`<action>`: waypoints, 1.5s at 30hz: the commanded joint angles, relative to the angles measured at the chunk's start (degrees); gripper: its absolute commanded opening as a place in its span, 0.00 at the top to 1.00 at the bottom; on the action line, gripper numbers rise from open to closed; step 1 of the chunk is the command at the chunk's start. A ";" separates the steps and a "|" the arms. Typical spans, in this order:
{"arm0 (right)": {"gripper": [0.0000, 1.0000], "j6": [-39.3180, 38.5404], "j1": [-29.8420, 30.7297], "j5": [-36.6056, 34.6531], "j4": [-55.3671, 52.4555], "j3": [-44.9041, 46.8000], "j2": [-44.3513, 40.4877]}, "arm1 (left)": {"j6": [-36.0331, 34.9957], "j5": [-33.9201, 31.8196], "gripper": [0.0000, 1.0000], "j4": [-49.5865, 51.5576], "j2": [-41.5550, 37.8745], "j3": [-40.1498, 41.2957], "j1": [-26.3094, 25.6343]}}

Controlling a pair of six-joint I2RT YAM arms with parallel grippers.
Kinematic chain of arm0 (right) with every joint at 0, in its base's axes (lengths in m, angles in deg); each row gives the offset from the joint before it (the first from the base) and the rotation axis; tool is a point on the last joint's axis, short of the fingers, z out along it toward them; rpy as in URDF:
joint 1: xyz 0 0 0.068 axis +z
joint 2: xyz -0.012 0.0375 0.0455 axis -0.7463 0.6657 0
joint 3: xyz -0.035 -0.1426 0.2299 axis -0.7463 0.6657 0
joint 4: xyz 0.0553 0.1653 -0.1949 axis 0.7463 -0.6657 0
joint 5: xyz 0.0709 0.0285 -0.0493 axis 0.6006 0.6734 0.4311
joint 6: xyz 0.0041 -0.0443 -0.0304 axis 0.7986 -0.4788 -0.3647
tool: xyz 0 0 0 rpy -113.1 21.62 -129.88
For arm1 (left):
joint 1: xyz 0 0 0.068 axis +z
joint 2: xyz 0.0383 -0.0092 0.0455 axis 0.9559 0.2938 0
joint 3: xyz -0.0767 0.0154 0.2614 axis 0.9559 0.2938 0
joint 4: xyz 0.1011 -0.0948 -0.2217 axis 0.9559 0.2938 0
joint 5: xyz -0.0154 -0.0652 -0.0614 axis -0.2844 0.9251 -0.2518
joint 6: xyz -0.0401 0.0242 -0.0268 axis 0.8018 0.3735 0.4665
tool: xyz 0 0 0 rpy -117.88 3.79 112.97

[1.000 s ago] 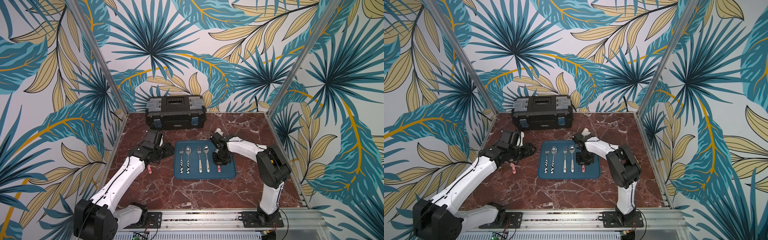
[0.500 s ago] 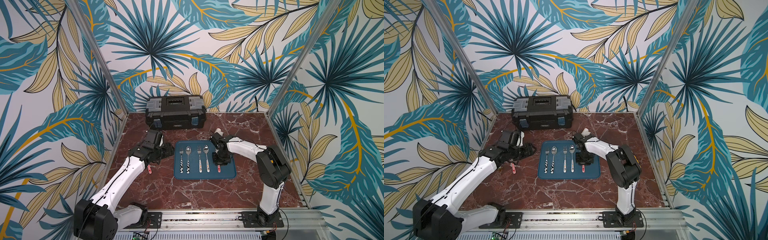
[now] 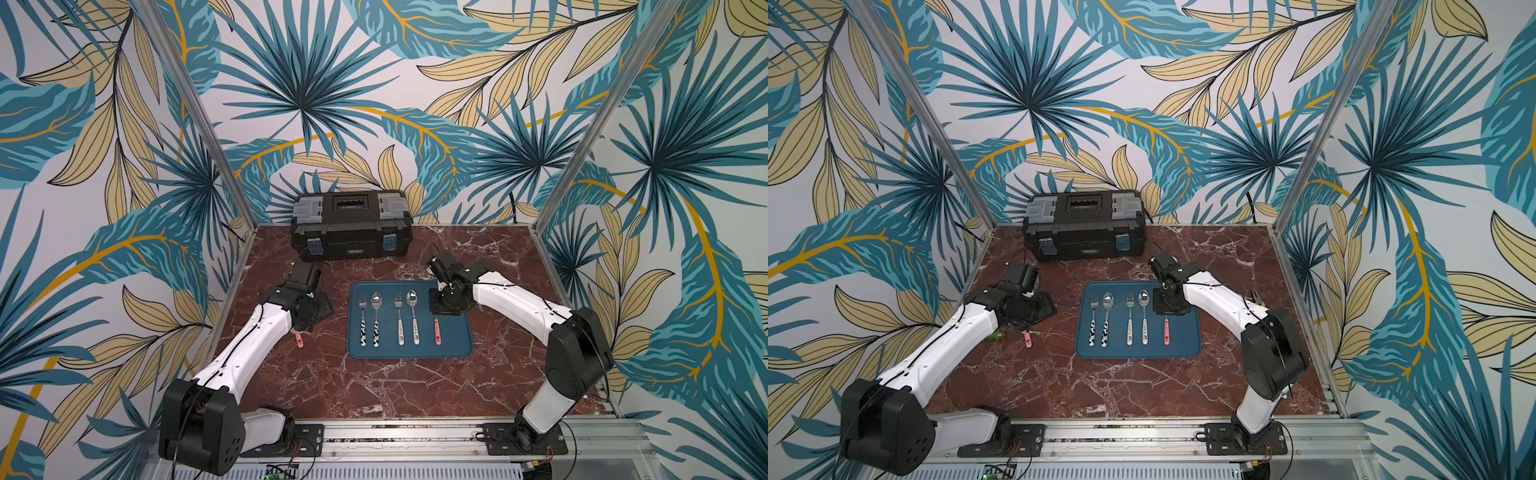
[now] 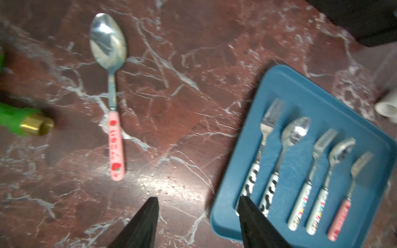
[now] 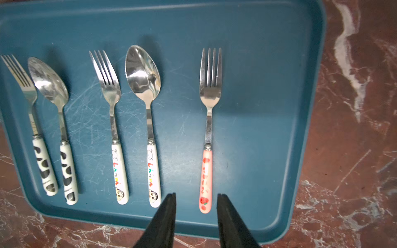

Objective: Set the spoon and fork side by side
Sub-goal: Place the fork on the tray, then pick up the spoon from the center of the board.

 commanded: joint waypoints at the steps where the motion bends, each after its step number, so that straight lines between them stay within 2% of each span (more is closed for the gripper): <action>1: 0.61 -0.90 0.29 -3.96 0.42 2.49 -3.09 | 1.59 -2.90 0.36 3.97 0.85 0.78 6.50; 3: 0.60 -0.88 0.29 -4.33 0.61 3.39 -3.98 | 1.00 -1.71 0.36 4.34 1.55 0.65 9.81; 7: 0.61 -0.66 0.25 -4.31 1.20 5.10 -5.08 | -1.88 -0.78 0.37 1.58 5.76 0.16 12.81; 11: 0.61 -0.67 0.20 -5.00 1.38 6.19 -5.92 | -6.18 3.11 0.39 3.10 14.42 -2.91 14.15; 14: 0.61 -0.59 0.17 -5.25 1.99 7.53 -6.68 | -7.51 5.12 0.41 1.96 17.69 -2.45 14.23; 17: 0.61 -0.45 0.10 -5.31 2.33 8.50 -6.97 | -6.97 3.71 0.42 0.65 18.20 -1.05 14.33; 25: 0.61 0.23 0.08 -4.96 2.87 9.90 -7.85 | -6.66 1.35 0.57 0.96 21.01 -0.41 15.42; 32: 0.61 0.91 0.02 -4.72 3.81 11.30 -9.14 | -8.42 1.88 0.57 2.02 24.93 -1.92 16.96; 35: 0.61 1.15 -0.03 -4.50 4.20 11.80 -9.54 | -8.91 3.09 0.65 1.20 25.72 -1.87 17.09; 38: 0.61 1.21 -0.07 -4.49 4.02 11.80 -9.69 | -9.01 4.46 0.78 -0.03 26.05 -1.48 17.08; 45: 0.61 1.55 -0.12 -4.44 4.05 12.06 -10.07 | -9.22 5.99 0.92 -1.22 25.48 -0.70 17.10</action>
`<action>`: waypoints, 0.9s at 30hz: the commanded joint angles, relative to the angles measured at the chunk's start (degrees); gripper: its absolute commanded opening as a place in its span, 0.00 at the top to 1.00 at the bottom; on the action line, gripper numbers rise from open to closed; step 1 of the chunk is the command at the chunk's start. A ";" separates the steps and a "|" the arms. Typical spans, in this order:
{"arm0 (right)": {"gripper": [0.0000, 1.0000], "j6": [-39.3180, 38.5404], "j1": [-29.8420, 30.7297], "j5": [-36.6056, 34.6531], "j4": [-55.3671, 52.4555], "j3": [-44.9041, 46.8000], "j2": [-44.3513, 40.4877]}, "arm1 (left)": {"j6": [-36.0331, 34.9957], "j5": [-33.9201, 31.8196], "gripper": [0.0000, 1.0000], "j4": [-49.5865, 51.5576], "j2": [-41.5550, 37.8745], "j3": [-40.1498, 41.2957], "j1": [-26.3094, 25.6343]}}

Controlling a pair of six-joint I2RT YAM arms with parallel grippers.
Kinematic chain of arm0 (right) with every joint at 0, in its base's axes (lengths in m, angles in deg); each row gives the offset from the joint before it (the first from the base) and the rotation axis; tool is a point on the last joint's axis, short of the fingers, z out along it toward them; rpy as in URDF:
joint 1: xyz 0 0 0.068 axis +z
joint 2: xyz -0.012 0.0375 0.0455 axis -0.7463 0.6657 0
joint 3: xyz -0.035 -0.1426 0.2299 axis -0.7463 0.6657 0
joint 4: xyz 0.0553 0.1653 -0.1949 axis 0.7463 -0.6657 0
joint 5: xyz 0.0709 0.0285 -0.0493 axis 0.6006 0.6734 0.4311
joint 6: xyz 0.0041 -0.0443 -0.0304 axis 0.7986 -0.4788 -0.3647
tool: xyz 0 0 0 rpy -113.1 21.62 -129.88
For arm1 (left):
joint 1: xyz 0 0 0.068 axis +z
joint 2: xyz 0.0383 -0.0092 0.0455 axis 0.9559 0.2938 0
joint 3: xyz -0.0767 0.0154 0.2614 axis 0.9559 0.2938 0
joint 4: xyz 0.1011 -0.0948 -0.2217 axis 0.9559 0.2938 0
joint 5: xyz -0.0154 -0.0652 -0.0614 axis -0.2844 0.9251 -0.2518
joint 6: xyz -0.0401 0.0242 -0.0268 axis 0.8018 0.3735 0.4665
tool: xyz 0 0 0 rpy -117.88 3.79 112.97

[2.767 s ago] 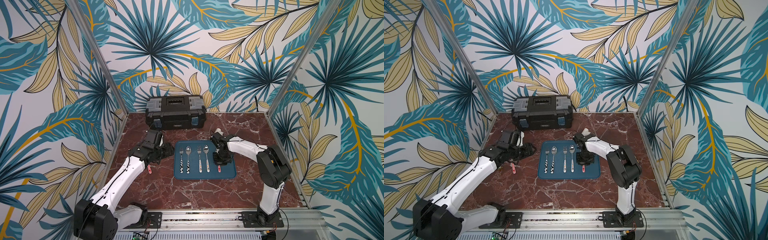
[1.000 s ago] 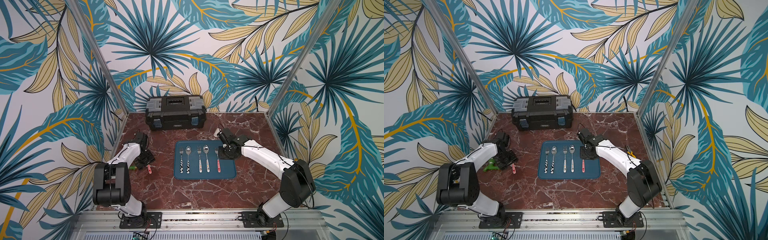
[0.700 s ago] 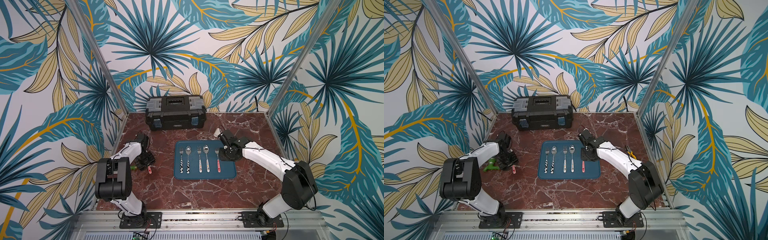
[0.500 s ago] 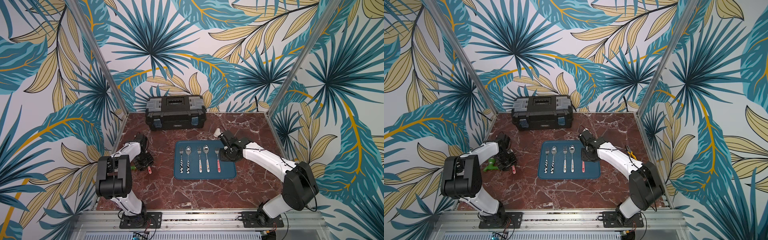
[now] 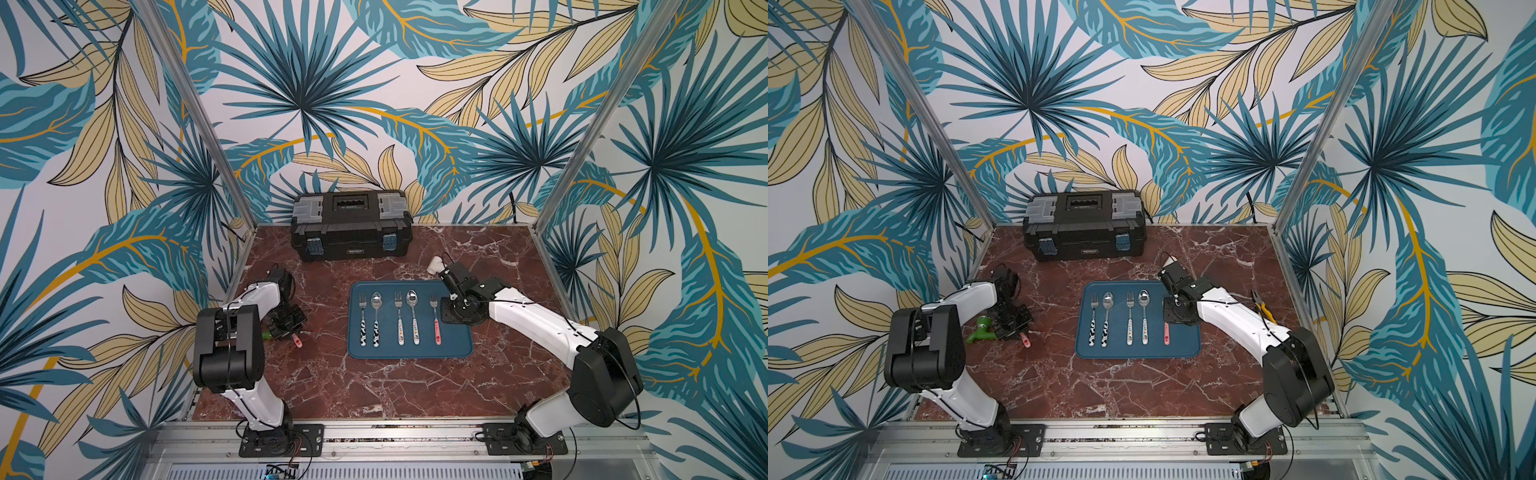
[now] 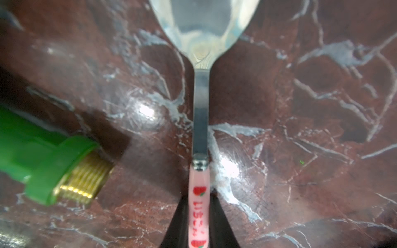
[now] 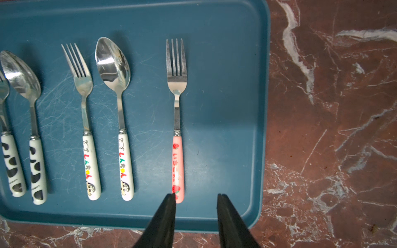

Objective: Set the spoon and fork side by side
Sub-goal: Pick up the spoon from the center of the board, then place the spoon on the tray.

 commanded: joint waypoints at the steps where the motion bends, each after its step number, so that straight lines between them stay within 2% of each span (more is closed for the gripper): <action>1: 0.61 0.84 -0.08 -0.35 0.16 1.25 -1.26 | -0.77 2.07 0.94 -2.90 1.42 0.93 0.50; 4: 0.61 0.74 -0.09 -1.08 -0.08 1.20 -1.50 | -0.10 1.22 0.98 -2.42 -2.26 0.84 -0.27; 7: 0.61 0.40 -0.48 -2.68 -1.00 1.03 -1.85 | -0.13 -5.46 0.99 1.23 -8.08 -2.58 -5.16; 10: 0.61 0.31 -1.40 -5.06 -2.46 0.86 -2.33 | 1.05 -7.01 1.00 5.00 -12.30 -7.86 -11.91; 13: 0.61 0.40 -4.14 -7.08 -4.34 0.89 -3.00 | 4.40 -5.54 1.00 7.19 -12.39 -14.22 -21.50; 16: 0.61 0.61 -8.74 -8.10 -4.85 2.24 -5.55 | 9.44 -2.95 1.00 6.84 -8.26 -21.36 -32.09; 20: 0.61 0.75 -14.95 -9.10 -5.49 4.08 -9.44 | 15.01 0.58 1.00 5.31 2.19 -33.66 -45.98; 23: 0.61 0.51 -18.04 -11.10 -6.09 5.06 -12.15 | 17.52 1.65 1.00 5.61 10.69 -44.02 -53.01; 27: 0.61 -0.74 -20.99 -11.05 -5.84 6.00 -14.91 | 20.65 3.38 1.00 6.17 19.32 -52.92 -57.32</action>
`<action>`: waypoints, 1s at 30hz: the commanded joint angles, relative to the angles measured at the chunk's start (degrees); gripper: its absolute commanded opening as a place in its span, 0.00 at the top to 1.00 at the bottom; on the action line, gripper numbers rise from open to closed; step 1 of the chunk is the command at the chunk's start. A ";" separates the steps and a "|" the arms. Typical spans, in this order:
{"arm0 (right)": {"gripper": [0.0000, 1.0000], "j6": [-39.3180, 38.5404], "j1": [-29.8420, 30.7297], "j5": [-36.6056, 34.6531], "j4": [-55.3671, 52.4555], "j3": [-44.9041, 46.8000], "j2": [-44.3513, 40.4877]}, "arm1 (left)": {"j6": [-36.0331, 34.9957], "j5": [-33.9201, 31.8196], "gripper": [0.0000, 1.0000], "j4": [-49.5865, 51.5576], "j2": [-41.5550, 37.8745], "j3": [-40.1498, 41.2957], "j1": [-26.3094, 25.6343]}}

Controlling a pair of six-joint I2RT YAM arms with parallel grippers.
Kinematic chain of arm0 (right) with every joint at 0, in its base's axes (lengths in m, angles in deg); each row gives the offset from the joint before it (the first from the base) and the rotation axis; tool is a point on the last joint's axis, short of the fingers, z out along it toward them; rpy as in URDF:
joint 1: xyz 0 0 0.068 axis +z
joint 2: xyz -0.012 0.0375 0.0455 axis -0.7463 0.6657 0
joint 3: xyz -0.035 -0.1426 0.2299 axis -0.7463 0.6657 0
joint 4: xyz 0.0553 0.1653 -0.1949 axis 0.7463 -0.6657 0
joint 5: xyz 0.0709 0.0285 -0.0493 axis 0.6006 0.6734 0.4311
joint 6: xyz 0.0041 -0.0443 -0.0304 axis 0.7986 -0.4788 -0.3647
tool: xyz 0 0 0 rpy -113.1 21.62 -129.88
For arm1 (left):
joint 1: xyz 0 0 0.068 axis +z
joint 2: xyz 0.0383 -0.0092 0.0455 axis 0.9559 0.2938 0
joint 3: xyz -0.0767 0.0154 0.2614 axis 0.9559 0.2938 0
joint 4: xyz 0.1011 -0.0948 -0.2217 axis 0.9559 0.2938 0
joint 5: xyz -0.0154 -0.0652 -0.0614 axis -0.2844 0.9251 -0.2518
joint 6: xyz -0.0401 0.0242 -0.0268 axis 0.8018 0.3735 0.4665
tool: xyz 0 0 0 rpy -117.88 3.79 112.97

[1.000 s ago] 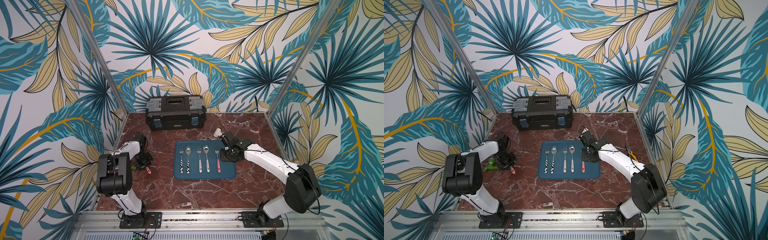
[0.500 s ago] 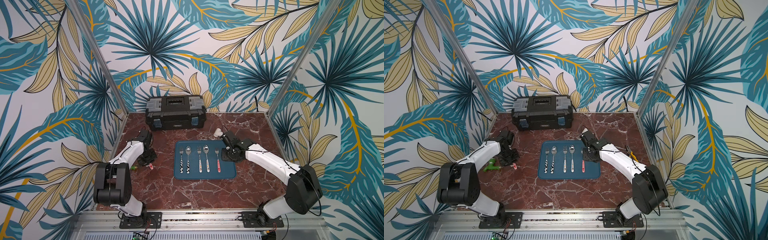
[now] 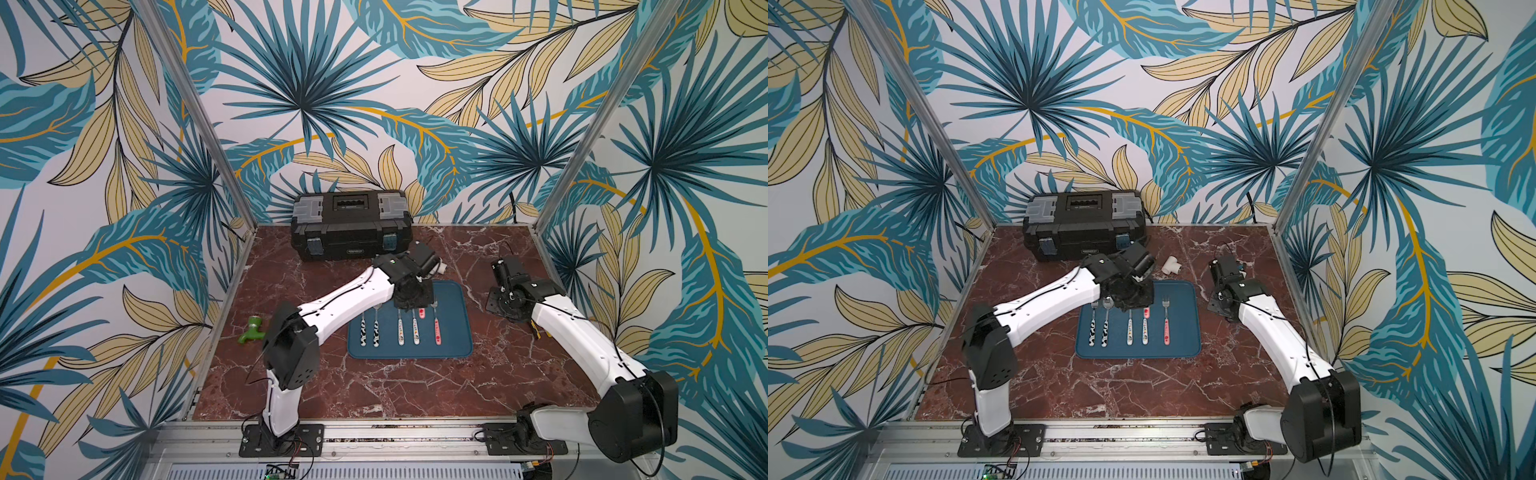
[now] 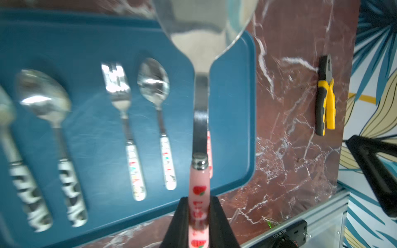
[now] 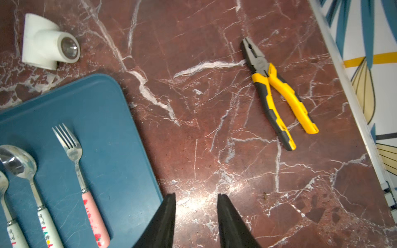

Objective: Set the spoon and fork side by side
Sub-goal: Place the spoon on the tray.

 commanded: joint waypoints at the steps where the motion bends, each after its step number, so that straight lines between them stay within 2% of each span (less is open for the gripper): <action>1: 0.61 -0.99 -1.76 -1.21 -1.71 1.73 -1.83 | 4.61 1.75 1.00 1.98 4.55 -7.25 -1.84; 9: 0.61 -2.60 -3.04 2.12 -0.44 2.26 -2.78 | 7.98 4.53 1.00 1.96 16.60 -16.19 -5.72; 15: 0.61 -2.85 -3.42 4.49 1.36 3.73 -2.80 | 7.68 1.91 1.00 6.95 24.17 -25.41 -6.11; 22: 0.61 -3.03 -4.12 7.15 2.67 4.63 -2.93 | 9.36 -1.09 1.00 9.98 25.54 -25.00 -5.66; 30: 0.61 -3.00 -4.39 8.69 3.09 4.63 -3.31 | 9.11 0.74 1.00 11.07 28.90 -28.66 -5.17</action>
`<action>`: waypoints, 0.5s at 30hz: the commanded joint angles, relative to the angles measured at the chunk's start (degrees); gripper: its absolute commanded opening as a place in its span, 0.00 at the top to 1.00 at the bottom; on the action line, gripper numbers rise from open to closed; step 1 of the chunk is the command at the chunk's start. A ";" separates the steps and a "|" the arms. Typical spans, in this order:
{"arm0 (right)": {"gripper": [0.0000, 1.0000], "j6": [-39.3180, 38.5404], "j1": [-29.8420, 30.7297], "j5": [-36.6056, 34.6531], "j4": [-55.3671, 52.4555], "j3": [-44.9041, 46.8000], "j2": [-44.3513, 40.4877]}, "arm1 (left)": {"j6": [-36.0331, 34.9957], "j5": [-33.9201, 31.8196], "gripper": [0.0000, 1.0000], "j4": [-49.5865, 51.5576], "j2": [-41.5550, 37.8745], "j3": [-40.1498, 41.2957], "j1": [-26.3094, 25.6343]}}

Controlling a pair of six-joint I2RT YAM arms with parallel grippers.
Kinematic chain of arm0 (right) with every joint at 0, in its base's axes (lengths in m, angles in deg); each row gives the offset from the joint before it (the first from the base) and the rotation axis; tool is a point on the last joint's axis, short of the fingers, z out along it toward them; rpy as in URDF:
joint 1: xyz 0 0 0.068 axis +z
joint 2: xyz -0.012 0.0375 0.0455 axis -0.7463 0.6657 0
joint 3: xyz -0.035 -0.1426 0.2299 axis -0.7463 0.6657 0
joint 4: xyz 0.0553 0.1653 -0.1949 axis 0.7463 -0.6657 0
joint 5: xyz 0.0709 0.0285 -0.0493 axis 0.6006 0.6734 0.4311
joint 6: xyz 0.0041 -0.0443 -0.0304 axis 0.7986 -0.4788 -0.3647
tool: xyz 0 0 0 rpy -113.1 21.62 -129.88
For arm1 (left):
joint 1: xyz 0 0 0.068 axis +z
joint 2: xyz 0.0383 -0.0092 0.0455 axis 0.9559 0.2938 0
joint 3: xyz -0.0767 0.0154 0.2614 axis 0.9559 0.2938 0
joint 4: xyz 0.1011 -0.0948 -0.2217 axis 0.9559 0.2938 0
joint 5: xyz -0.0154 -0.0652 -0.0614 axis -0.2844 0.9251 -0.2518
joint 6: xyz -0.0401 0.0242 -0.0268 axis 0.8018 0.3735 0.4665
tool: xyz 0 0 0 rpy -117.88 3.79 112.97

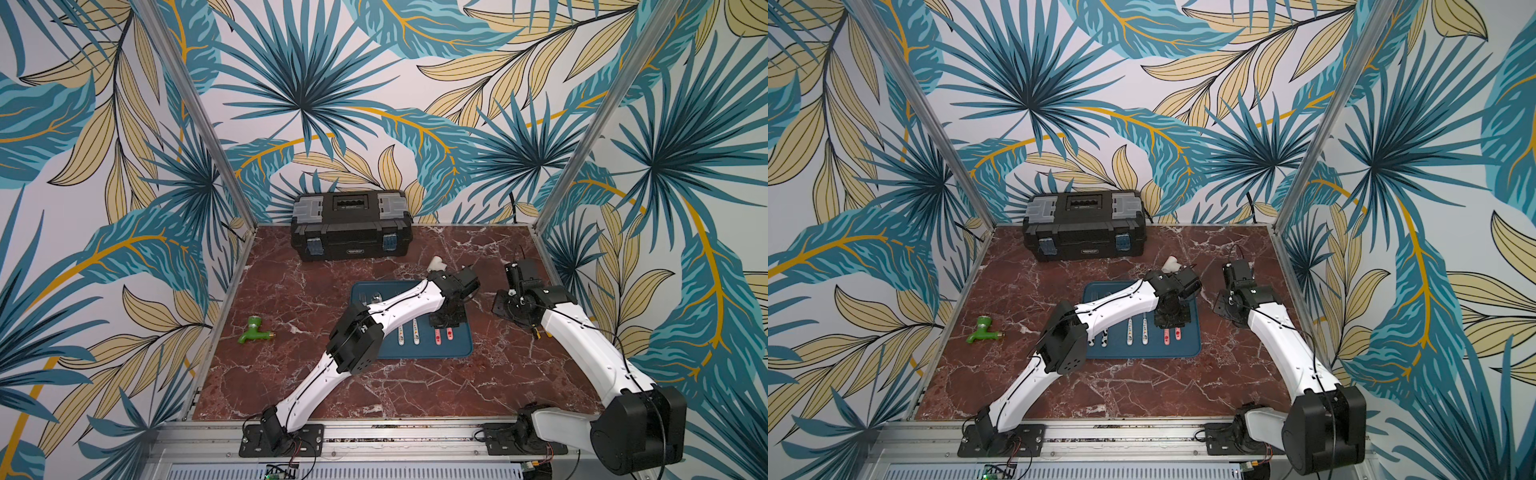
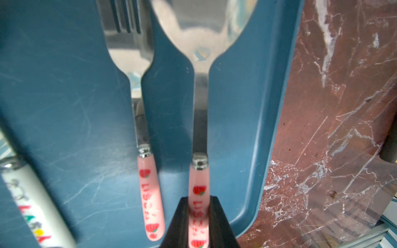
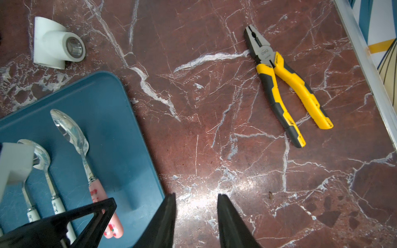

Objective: Set the spoon and fork side by side
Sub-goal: Place the spoon on the tray.

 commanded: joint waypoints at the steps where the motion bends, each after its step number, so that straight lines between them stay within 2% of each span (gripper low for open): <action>1: 0.61 -0.60 -0.35 1.18 0.70 1.40 -0.96 | 0.49 0.65 1.00 1.57 2.11 -2.92 0.11; 15: 0.61 -0.43 -0.77 2.45 1.40 1.84 -0.82 | -0.07 2.78 1.00 1.99 5.10 -5.97 0.05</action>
